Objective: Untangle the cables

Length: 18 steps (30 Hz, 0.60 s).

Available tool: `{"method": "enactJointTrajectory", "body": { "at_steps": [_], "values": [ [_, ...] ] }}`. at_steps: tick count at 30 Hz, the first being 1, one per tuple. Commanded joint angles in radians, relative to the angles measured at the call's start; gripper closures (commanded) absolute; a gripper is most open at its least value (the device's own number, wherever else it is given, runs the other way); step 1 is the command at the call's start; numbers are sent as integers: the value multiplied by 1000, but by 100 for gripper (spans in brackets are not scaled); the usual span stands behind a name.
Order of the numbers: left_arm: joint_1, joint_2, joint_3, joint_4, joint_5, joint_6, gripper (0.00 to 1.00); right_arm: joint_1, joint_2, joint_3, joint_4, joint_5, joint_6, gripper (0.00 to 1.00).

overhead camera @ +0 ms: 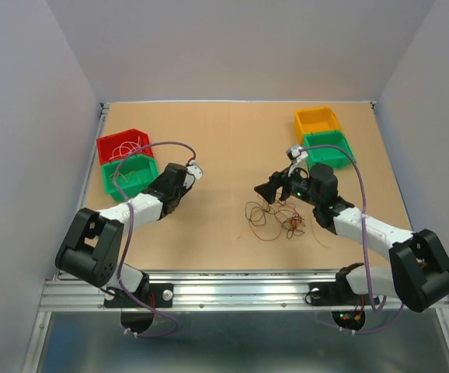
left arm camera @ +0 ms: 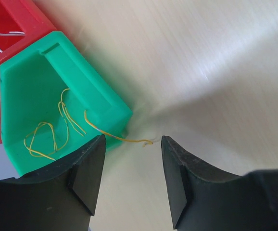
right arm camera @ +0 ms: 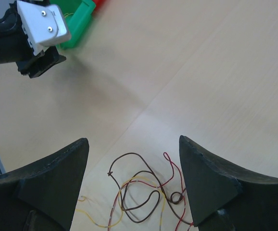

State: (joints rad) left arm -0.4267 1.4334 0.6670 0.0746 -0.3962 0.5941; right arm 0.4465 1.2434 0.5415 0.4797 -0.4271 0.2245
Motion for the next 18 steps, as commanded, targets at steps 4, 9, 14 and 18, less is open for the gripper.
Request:
{"method": "enactJointTrajectory", "body": {
  "at_steps": [4,9,14,18],
  "values": [
    [-21,24,-66,160,-112,157,39,4,8,14,50,-24,-10,20],
    [-37,1,-139,310,-126,317,39,4,25,25,50,-30,-10,20],
    [-38,-48,-216,453,-66,489,39,4,41,34,50,-38,-7,20],
    [-53,-65,-239,550,-76,478,41,4,44,35,53,-41,-7,20]
  ]
}}
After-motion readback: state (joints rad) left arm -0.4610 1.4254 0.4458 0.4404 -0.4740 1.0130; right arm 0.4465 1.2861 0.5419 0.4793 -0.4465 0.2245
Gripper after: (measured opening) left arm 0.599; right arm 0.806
